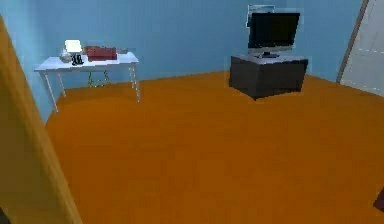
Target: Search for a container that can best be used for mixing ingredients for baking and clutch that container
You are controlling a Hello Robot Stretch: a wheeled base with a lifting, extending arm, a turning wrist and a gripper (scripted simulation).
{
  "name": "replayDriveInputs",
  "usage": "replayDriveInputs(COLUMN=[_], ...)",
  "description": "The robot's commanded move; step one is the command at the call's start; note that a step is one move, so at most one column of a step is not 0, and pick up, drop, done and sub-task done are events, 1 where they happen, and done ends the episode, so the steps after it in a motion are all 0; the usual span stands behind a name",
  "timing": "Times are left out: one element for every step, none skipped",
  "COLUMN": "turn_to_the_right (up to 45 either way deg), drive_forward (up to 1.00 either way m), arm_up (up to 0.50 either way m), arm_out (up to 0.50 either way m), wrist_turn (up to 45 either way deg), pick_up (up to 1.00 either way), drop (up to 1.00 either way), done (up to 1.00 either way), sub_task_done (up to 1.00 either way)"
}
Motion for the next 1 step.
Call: replayDriveInputs(turn_to_the_right=[0.0], drive_forward=[0.65], arm_up=[0.00], arm_out=[0.00], wrist_turn=[0.0], pick_up=[0.00], drop=[0.00], done=[0.00], sub_task_done=[0.00])
